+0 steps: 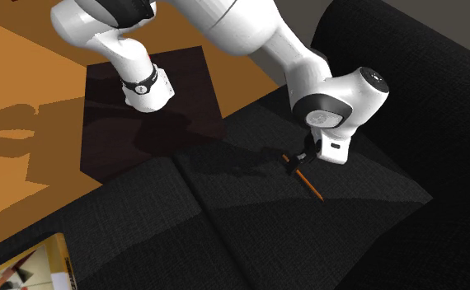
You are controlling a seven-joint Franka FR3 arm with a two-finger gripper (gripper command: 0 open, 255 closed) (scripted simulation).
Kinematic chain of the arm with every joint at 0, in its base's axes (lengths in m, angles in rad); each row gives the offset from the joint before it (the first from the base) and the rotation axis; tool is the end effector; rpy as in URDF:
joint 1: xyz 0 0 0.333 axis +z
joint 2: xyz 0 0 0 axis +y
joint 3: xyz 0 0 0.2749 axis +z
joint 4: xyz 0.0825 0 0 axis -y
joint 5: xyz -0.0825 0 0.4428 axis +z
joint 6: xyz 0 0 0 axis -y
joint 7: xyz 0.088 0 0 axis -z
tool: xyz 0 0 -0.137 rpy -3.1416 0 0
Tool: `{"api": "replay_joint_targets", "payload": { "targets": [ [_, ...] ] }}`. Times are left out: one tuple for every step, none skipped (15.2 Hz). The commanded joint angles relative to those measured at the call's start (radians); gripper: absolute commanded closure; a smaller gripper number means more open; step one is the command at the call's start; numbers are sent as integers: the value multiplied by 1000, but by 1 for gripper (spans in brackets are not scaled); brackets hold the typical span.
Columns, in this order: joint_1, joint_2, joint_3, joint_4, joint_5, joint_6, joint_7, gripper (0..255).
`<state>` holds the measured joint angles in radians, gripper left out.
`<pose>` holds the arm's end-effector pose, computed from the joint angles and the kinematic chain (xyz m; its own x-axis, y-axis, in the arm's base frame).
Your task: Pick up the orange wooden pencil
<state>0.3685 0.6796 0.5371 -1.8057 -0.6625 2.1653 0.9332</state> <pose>0.4179 0.4903 0.0913 0.9441 0.3296 -0.0085 0.3221 -0.9165 0.2373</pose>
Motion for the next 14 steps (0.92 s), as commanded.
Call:
{"api": "replay_joint_targets", "payload": {
  "targets": [
    [2, 7, -4, 0, -5, 7, 3, 0],
    [2, 7, -4, 0, -5, 7, 3, 0],
    [2, 7, -4, 1, -5, 6, 3, 255],
    [2, 7, -4, 1, -5, 6, 3, 255],
    [2, 7, -4, 1, -5, 6, 3, 255],
    [2, 7, -4, 1, -5, 6, 3, 255],
    [2, 7, -4, 1, -5, 6, 3, 255],
    [2, 7, -4, 1, -5, 6, 3, 255],
    [2, 7, -4, 1, -5, 6, 3, 255],
    [3, 8, -4, 2, -5, 6, 3, 255],
    [2, 8, -4, 2, -5, 6, 3, 255],
    [1, 7, -4, 0, -5, 7, 3, 255],
    [-2, -3, 1, -2, 1, 0, -1, 255],
    [-5, -12, 6, -3, 7, -7, -6, 255]
  ]
}}
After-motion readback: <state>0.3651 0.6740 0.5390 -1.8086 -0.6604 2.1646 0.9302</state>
